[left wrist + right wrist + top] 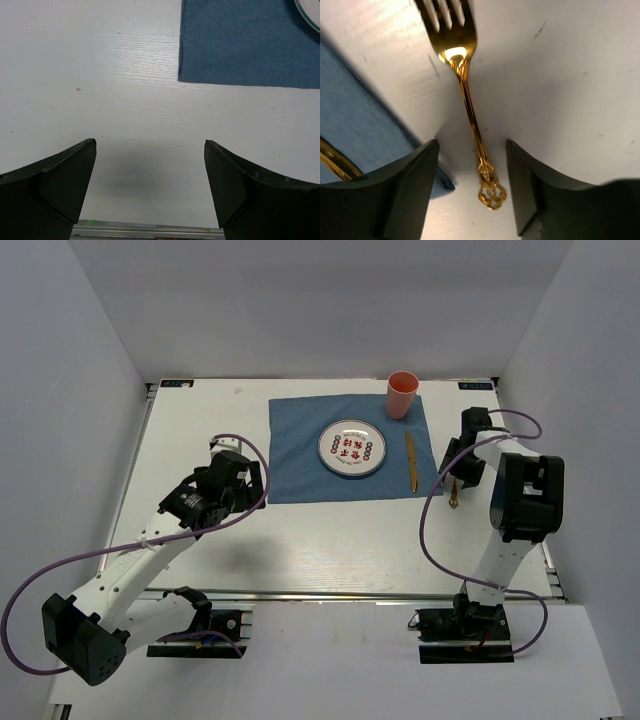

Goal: Set the dinner table for one person

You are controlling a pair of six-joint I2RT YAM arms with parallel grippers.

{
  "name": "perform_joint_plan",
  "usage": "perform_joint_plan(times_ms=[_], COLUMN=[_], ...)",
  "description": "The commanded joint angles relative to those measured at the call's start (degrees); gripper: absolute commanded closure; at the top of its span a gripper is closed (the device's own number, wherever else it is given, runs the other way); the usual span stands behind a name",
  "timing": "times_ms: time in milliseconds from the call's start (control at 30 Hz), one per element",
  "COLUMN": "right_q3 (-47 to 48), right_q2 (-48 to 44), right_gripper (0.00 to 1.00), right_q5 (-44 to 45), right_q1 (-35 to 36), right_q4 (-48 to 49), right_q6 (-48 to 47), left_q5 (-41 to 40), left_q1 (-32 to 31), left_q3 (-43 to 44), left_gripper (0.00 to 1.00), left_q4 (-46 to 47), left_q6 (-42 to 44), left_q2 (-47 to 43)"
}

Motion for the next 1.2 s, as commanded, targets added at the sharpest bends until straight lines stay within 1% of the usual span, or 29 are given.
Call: perform_joint_plan(times_ms=[0, 67, 100, 133, 200, 233, 367, 433, 467, 500, 567, 633, 667, 733, 767, 800, 833, 867, 900, 933, 967, 1000, 1033, 1067, 1100, 1133, 1167], right_q3=[-0.38, -1.17, -1.87, -2.22, -2.49, -2.58, -2.75, -3.89, -4.85, -5.82, -6.89, -3.74, 0.37, 4.17, 7.93, 9.97, 12.25, 17.24, 20.07, 23.14, 29.35, 32.98, 36.76, 44.54, 48.19, 51.18, 53.91], right_q2=[1.48, 1.57, 1.83, 1.83, 2.27, 2.36, -0.53, -6.49, -9.39, -14.90, -20.20, -20.32, -18.49, -15.93, -12.79, -10.67, -8.73, -4.45, -1.88, 3.01, 5.76, 8.66, 14.34, 17.19, 20.00, 24.90, 26.78], right_gripper=[0.41, 0.47, 0.52, 0.65, 0.84, 1.00, 1.00, 1.00, 1.00, 1.00, 1.00, 1.00, 1.00, 1.00, 1.00, 1.00, 1.00, 1.00, 1.00, 1.00, 1.00, 1.00, 1.00, 1.00, 1.00, 1.00, 1.00], right_q5=[-1.27, -1.45, -1.80, -2.33, -3.03, -3.03, -0.50, -0.40, -4.75, -6.97, -8.83, -7.61, -5.86, -3.92, -2.00, -1.11, -0.84, -0.92, -0.84, -0.14, 0.48, 0.83, 1.53, 1.88, 1.97, 1.98, 2.15], right_q1=[-0.53, -1.14, -1.32, -1.50, -2.11, -2.11, -2.90, -2.29, -1.85, -1.07, 4.54, 12.70, 14.83, 24.82, 29.39, 31.61, 36.94, 38.56, 39.80, 43.38, 44.28, 45.16, 46.56, 47.62, 48.42, 48.77, 49.30], right_q4=[3.98, 4.60, 4.95, 5.30, 5.39, 5.13, 4.16, 4.94, 8.78, 10.99, 14.42, 12.34, 9.90, 8.56, 8.03, 6.89, 6.36, 6.09, 4.87, 4.43, 3.38, 0.76, -1.01, -2.85, -4.79, -7.68, -8.75], right_q6=[0.63, 0.98, 1.15, 0.98, 0.63, 0.63, 1.76, 3.17, 3.61, 4.14, 5.81, 6.34, 6.34, 7.31, 8.18, 9.93, 10.99, 11.87, 14.14, 14.86, 15.74, 17.05, 17.50, 17.85, 18.03, 18.03, 18.03], left_q5=[0.53, 0.53, 0.53, 0.61, 0.70, 0.79, 0.79, 0.79, 0.79, 0.88, 0.53, -0.96, -2.10, -4.73, -6.92, -7.81, -8.69, -10.62, -11.51, -12.73, -14.14, -14.59, -14.77, -14.59, -14.50, -14.24, -14.07], left_q1=[-0.27, -0.27, -0.27, -0.27, -0.27, -0.27, -0.27, -0.27, -0.27, -0.27, -0.27, 0.51, 0.52, 0.52, 0.52, 0.52, 0.52, 0.52, 0.52, 0.52, 0.52, 0.52, 0.52, 0.52, 0.52, 0.52, 0.52], left_q3=[-0.47, -0.47, -0.47, -0.47, -0.47, -0.47, -0.39, -0.39, -0.39, -0.39, -0.30, -0.12, -0.04, 0.23, 0.32, 0.32, 0.40, 0.67, 0.84, 0.84, 0.76, 0.67, 0.49, 0.06, -0.03, -0.12, -0.04], left_gripper=[0.02, 0.02, 0.02, 0.02, 0.02, 0.02, 0.02, 0.02, 0.02, 0.02, 0.02, 0.02, 0.02, 0.02, 0.02, 0.02, 0.02, 0.02, 0.02, 0.02, 0.02, 0.02, 0.02, 0.02, 0.02, 0.02, 0.02], left_q4=[1.09, 1.00, 1.00, 1.00, 1.00, 1.09, 1.09, 1.09, 1.09, 1.09, 0.92, 0.65, 0.13, -1.19, -1.54, -1.81, -2.51, -3.04, -3.56, -4.27, -4.53, -4.62, -4.45, -4.27, -4.01, -3.75, -3.74], left_q6=[0.67, 0.67, 0.59, 0.67, 0.67, 0.67, 0.67, 0.67, 0.67, 0.50, 0.24, -0.90, -1.34, -3.53, -4.15, -5.12, -5.91, -6.61, -8.10, -8.64, -9.16, -9.60, -9.61, -9.61, -9.35, -9.26, -9.17], left_q2=[-1.32, -1.41, -1.32, -1.32, -1.50, -1.50, -1.33, -1.41, -1.59, -1.67, -2.02, -2.99, -3.52, -4.92, -5.54, -6.50, -6.94, -7.47, -8.61, -9.14, -9.67, -10.80, -11.25, -11.86, -12.04, -11.96, -11.78])
